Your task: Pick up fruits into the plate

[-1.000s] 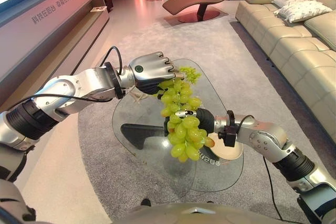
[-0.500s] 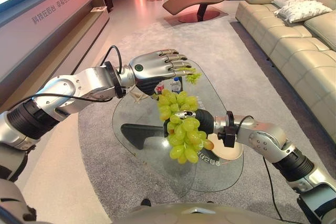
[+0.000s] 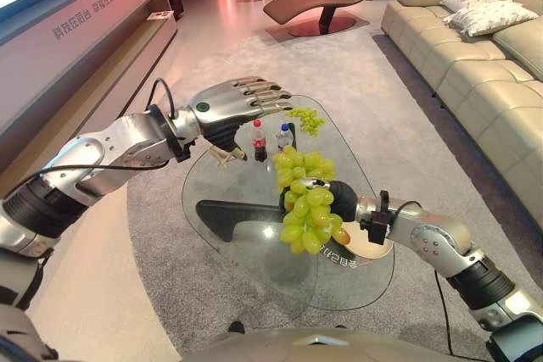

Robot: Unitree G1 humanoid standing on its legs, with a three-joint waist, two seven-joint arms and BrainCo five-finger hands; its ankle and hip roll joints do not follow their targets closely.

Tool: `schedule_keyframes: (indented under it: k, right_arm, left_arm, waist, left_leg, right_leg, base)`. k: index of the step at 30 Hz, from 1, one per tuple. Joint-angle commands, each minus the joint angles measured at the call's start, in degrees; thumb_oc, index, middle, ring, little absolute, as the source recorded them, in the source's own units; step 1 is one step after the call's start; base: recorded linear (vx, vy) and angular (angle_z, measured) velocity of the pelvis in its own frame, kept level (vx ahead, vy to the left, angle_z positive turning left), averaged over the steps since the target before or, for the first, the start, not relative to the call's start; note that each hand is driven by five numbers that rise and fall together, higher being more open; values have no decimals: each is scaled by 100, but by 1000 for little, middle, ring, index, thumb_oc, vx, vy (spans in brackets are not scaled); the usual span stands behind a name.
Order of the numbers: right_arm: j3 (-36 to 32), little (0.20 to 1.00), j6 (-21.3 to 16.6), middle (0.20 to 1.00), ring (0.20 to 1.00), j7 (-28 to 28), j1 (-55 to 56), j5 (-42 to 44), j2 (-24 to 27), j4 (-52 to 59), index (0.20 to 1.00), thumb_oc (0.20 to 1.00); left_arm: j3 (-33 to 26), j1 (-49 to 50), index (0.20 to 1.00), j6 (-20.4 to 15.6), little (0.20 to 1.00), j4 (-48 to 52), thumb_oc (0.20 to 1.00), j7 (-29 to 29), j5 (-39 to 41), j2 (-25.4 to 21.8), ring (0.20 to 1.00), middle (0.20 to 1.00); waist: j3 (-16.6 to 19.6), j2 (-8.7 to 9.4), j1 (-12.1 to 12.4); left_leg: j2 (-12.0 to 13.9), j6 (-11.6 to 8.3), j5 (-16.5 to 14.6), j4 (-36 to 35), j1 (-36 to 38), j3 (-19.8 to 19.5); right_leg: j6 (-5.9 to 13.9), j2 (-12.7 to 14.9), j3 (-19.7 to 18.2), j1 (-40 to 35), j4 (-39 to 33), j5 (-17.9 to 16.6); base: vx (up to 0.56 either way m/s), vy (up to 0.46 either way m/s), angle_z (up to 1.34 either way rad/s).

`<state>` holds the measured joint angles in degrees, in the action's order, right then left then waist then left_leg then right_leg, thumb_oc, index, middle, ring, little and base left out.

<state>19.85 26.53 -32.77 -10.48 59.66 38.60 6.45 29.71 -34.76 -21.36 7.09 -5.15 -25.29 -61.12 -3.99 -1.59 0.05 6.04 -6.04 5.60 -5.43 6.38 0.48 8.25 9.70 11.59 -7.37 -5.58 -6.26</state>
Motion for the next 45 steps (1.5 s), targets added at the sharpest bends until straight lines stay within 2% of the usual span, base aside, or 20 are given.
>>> schedule_keyframes:
  k: [1, 3, 7, 10, 11, 12, 13, 17, 19, 21, 22, 24, 26, 28, 29, 34, 38, 40, 42, 45]
  right_arm:
    - [-600, 200, -746, 200, 200, -79, -33, 295, -303, 69, 200, 200]
    - [-841, 200, -915, 200, 200, -102, 180, 228, -371, -112, 200, 200]
    - [-1326, 200, -1364, 200, 200, -25, 543, -99, -604, -559, 200, 200]
    - [-1554, 200, -1588, 200, 200, 121, 720, -189, -742, -785, 200, 200]
    - [-1685, 200, -1840, 200, 200, 259, 855, -474, -885, -980, 200, 200]
    - [-1710, 200, -1892, 200, 200, 302, 888, -561, -917, -1014, 200, 200]
    - [-1826, 200, -2210, 200, 200, 508, 999, -993, -992, -1150, 200, 200]
    - [-2102, 200, -2965, 200, 200, 1253, 1235, -1825, -1265, -1641, 200, 200]
    - [-2137, 200, -3076, 200, 200, 1479, 1276, -1894, -1331, -1748, 200, 200]
    - [-2156, 200, -3354, 200, 200, 1833, 1387, -2194, -1557, -1989, 200, 200]
    - [-2090, 200, -3689, 200, 200, 2194, 1439, -2537, -1708, -2407, 200, 200]
    - [-2018, 200, -3825, 200, 200, 2500, 1450, -2763, -1811, -2652, 200, 200]
    - [-1833, 200, -4103, 200, 200, 2952, 1375, -2962, -1911, -3366, 200, 200]
    - [-1767, 200, -4185, 200, 200, 3116, 1325, -2978, -1931, -3687, 200, 200]
    - [-1738, 200, -4243, 200, 200, 3330, 1253, -3011, -1985, -4162, 200, 200]
    - [-1711, 200, -4448, 200, 200, 3665, 999, -2994, -2094, -5297, 200, 200]
    - [-1662, 200, -4619, 200, 200, 3769, 792, -2909, -2095, -5592, 200, 200]
    - [-1592, 200, -4798, 200, 200, 3909, 543, -2859, -2036, -5743, 200, 200]
    - [-1489, 200, -4967, 200, 200, 4109, 56, -2840, -1846, -5810, 200, 200]
    - [-1386, 200, -4943, 200, 200, 4319, -554, -2942, -1468, -5740, 200, 200]
  left_arm:
    - [-759, 166, 1000, 192, 1000, -443, 1000, 97, 435, -45, 1000, 1000]
    - [-1102, 677, 1000, 162, 1000, -610, 1000, 107, 524, 76, 1000, 1000]
    - [-1712, 1589, 1000, 363, 1000, -1024, 1000, 86, 854, 501, 1000, 1000]
    - [-2000, 2055, 1000, 631, 1000, -1261, 1000, 71, 1197, 843, 1000, 1000]
    - [-2148, 2340, 1000, 768, 1000, -1462, 1000, 104, 1351, 1072, 1000, 1000]
    - [-2183, 2412, 1000, 815, 1000, -1501, 1000, 112, 1402, 1126, 1000, 1000]
    - [-2292, 2652, 1000, 948, 1000, -1705, 1000, 229, 1596, 1326, 1000, 1000]
    - [-2513, 3219, 1000, 1315, 1000, -2507, 1000, 338, 2284, 1939, 1000, 1000]
    - [-2543, 3353, 1000, 1431, 1000, -2778, 1000, 394, 2436, 2150, 1000, 1000]
    - [-2585, 3587, 1000, 1430, 1000, -3288, 1000, 472, 2620, 2555, 1000, 1000]
    - [-2517, 3717, 1000, 1400, 1000, -4014, 1000, 540, 2725, 3051, 1000, 1000]
    - [-2477, 3724, 1000, 1491, 1000, -4426, 1000, 590, 2702, 3326, 1000, 1000]
    - [-2431, 3660, 1000, 1606, 1000, -5598, 1000, 570, 3055, 3787, 1000, 1000]
    - [-2427, 3628, 1000, 1734, 1000, -5992, 1000, 568, 3216, 3932, 1000, 1000]
    - [-2454, 3618, 1000, 1976, 1000, -6582, 1000, 512, 3577, 4122, 1000, 1000]
    - [-2302, 3653, 1000, 2375, 1000, -7801, 1000, 655, 3462, 4418, 1000, 1000]
    - [-2244, 3540, 1000, 2463, 1000, -7976, 1000, 774, 3723, 4481, 1000, 1000]
    - [-2072, 3328, 1000, 2388, 1000, -7955, 1000, 828, 3674, 4481, 1000, 1000]
    - [-1690, 2911, 1000, 2214, 1000, -7810, 1000, 894, 3629, 4433, 1000, 1000]
    - [-1239, 2422, 1000, 2036, 1000, -7605, 1000, 1017, 3741, 4389, 1000, 1000]
  waist:
    - [-94, 157, 178]
    - [-97, 151, 175]
    - [-115, 162, 172]
    - [-129, 164, 149]
    - [-147, 163, 134]
    - [-151, 163, 129]
    - [-174, 166, 112]
    - [-267, 150, 64]
    - [-296, 139, 58]
    - [-345, 127, 45]
    - [-387, 118, 37]
    - [-411, 118, 29]
    - [-442, 138, 12]
    - [-459, 149, 11]
    - [-454, 169, 12]
    - [-558, 207, 63]
    - [-735, 201, 75]
    - [-956, 170, 76]
    - [-1375, 86, 45]
    - [-1840, -67, -13]
  left_leg:
    - [-202, 152, -781, 43, 489, 375]
    - [-195, 154, -789, 43, 501, 371]
    - [-183, 163, -799, 43, 518, 373]
    - [-164, 164, -799, 43, 526, 393]
    - [-156, 163, -795, 43, 532, 401]
    - [-155, 163, -792, 43, 534, 401]
    - [-144, 162, -790, 43, 535, 416]
    - [-137, 169, -796, 43, 540, 449]
    - [-132, 173, -796, 43, 543, 448]
    - [-138, 179, -804, 43, 538, 453]
    - [-131, 185, -805, 43, 550, 468]
    - [-127, 189, -811, 43, 555, 481]
    - [-118, 191, -815, 43, 575, 522]
    - [-112, 191, -828, 43, 591, 533]
    - [-110, 200, -847, 43, 603, 535]
    - [-87, 227, -880, 89, 555, 515]
    - [-76, 236, -889, 146, 413, 466]
    - [-74, 242, -857, 214, 185, 394]
    - [-89, 243, -790, 317, -201, 279]
    - [-127, 238, -677, 415, -638, 180]
  right_leg:
    - [105, 46, 63, -377, 58, 488]
    - [104, 47, 66, -383, 58, 489]
    - [109, 52, 58, -386, 58, 489]
    - [107, 54, 51, -379, 58, 488]
    - [112, 59, 33, -376, 58, 482]
    - [114, 59, 27, -375, 58, 479]
    - [115, 62, 23, -371, 58, 475]
    - [108, 63, -25, -350, 58, 466]
    - [104, 63, -45, -344, 58, 466]
    - [98, 63, -73, -323, 58, 464]
    - [94, 69, -102, -317, 58, 457]
    - [94, 71, -118, -309, 58, 450]
    - [91, 75, -147, -311, 58, 438]
    - [87, 76, -154, -319, 58, 440]
    - [82, 75, -175, -318, 58, 444]
    - [60, 51, -256, -237, 111, 455]
    - [34, 30, -308, -52, 188, 454]
    - [-10, -2, -366, 210, 296, 451]
    - [-71, -52, -426, 616, 428, 424]
    - [-143, -121, -457, 1052, 557, 377]
  base:
    - [0, 0, 0]
    - [18, 3, 0]
    - [45, 4, 0]
    - [23, 2, 0]
    - [36, 3, 0]
    - [37, 3, 0]
    - [0, 0, 0]
    - [0, 0, 0]
    - [0, 0, 0]
    - [-7, 13, -5]
    - [2, 9, -9]
    - [12, -5, -15]
    - [36, -29, -7]
    - [45, -41, -1]
    - [50, -44, -1]
    - [40, -91, -2]
    - [-90, -101, -1]
    - [-252, -127, -1]
    - [-393, -123, -5]
    - [-287, -71, 2]
